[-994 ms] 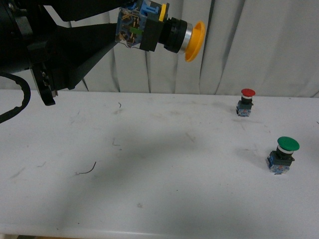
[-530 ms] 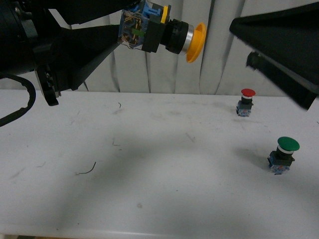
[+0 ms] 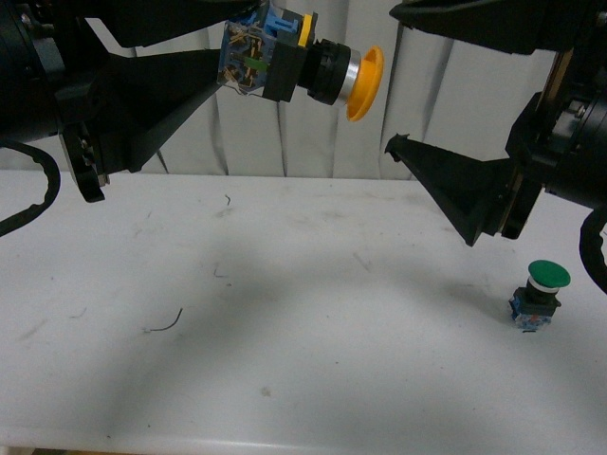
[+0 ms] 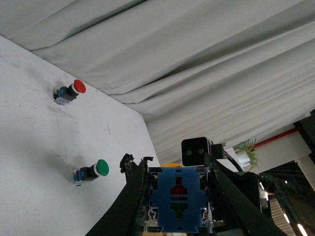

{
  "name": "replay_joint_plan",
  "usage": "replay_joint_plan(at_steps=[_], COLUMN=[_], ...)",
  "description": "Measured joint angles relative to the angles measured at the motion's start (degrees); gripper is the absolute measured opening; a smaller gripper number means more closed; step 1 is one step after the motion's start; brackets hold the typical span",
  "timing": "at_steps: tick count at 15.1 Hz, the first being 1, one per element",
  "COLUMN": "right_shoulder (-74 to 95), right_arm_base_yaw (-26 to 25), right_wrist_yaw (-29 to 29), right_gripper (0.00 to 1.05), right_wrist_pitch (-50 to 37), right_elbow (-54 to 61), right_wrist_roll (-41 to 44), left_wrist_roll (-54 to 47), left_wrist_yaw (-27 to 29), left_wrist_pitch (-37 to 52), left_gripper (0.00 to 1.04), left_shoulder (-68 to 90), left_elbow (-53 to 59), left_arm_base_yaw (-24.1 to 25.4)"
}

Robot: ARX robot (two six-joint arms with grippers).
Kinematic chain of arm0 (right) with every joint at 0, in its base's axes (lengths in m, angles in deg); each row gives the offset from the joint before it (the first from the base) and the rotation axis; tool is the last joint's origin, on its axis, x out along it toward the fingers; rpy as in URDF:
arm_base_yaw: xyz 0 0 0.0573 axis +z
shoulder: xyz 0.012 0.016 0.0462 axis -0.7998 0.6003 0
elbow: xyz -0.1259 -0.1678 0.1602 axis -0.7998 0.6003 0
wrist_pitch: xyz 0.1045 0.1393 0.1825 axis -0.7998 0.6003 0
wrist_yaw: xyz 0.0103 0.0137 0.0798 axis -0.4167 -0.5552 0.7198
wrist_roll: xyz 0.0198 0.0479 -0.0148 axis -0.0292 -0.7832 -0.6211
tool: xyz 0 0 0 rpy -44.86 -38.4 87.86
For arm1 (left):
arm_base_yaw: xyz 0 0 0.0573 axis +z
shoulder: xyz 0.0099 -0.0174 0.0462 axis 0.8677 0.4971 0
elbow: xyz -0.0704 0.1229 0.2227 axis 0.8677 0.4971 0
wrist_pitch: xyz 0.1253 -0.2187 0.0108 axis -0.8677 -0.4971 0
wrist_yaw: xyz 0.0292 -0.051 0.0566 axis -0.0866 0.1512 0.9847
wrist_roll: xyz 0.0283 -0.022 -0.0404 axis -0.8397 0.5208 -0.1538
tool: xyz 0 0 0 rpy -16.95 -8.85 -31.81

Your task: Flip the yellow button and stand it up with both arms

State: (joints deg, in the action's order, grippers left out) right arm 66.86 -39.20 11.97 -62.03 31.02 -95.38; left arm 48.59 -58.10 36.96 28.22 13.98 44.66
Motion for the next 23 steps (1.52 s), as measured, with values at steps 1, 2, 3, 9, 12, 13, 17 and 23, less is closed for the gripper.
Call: replay_joint_plan(at_steps=[1,2,3,9,12,13,17,23], right_shoulder=[0.2,0.6,1.3,3.3,3.3,3.3,3.3,2.7], right_arm_base_yaw=[0.4,1.2,2.3,8.2,8.2,8.2,8.2,7.8], right_wrist_yaw=[-0.6,-0.7,-0.7,2.1,2.0,2.0,1.8,1.3], right_gripper=[0.98,0.98,0.98,0.98,0.98,0.98,0.61,0.37], right_wrist_pitch=[-0.1,-0.4,-0.3,-0.3,-0.2,-0.2,-0.3,-0.7], right_elbow=[-1.5,-2.9,-3.7,-6.3,-6.5,-6.6,-7.5,-7.3], right_wrist_roll=[-1.6,-2.8,-3.8,-6.7,-6.7,-6.7,-6.8,-7.5], left_wrist_roll=[0.0,-0.2,-0.2,-0.1,0.3,0.3,0.2,2.7], left_wrist_yaw=[0.0,0.0,-0.1,-0.4,-0.4,-0.4,-0.4,0.4], left_wrist_pitch=[-0.1,-0.1,0.0,0.7,0.9,0.9,0.6,0.5], left_gripper=[0.30,0.30,0.30,0.30,0.30,0.30,0.30,0.29], left_shoulder=[0.0,0.0,0.0,0.0,0.0,0.0,0.0,0.0], left_elbow=[0.0,0.0,0.0,0.0,0.0,0.0,0.0,0.0], left_arm_base_yaw=[0.0,0.0,0.0,0.1,0.3,0.4,0.3,-0.3])
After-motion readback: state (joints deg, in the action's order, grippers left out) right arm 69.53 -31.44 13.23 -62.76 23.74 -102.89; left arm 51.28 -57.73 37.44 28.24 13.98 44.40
